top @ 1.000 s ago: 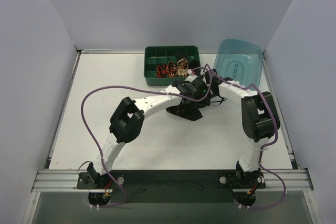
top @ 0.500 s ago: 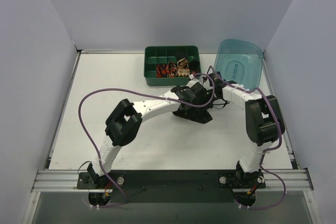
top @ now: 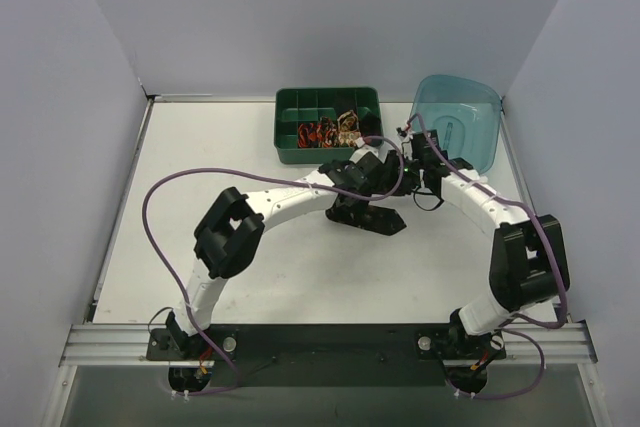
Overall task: Roll the ties
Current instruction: Roll the tie at the center of the board.
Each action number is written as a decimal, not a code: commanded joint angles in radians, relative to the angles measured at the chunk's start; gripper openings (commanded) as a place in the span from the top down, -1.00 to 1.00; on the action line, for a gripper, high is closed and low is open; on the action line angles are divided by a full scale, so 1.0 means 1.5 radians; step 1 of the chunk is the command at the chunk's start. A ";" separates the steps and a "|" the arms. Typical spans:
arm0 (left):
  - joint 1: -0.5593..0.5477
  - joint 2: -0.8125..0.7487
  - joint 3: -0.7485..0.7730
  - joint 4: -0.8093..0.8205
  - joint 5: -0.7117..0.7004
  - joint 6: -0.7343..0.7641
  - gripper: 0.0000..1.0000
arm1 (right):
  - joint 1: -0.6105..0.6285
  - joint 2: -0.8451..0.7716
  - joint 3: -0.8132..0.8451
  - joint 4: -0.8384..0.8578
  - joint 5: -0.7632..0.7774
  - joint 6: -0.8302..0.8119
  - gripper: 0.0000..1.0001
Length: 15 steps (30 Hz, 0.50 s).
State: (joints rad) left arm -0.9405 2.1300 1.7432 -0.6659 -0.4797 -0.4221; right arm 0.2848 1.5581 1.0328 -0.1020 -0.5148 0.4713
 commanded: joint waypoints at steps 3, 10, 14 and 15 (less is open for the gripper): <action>0.006 -0.032 -0.027 0.053 0.032 0.003 -0.49 | 0.003 -0.052 -0.021 0.026 -0.025 0.009 1.00; 0.007 -0.067 -0.061 0.087 0.046 0.003 -0.45 | -0.022 -0.050 -0.083 0.049 -0.020 0.024 1.00; 0.019 -0.077 -0.078 0.103 0.056 -0.010 -0.45 | -0.035 -0.038 -0.104 0.090 -0.049 0.041 1.00; 0.023 -0.080 -0.091 0.109 0.062 -0.012 -0.47 | -0.034 -0.030 -0.105 0.101 -0.062 0.045 1.00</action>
State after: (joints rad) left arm -0.9272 2.0861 1.6375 -0.5735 -0.4229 -0.4229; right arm 0.2447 1.5146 0.8909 -0.0341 -0.5430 0.5095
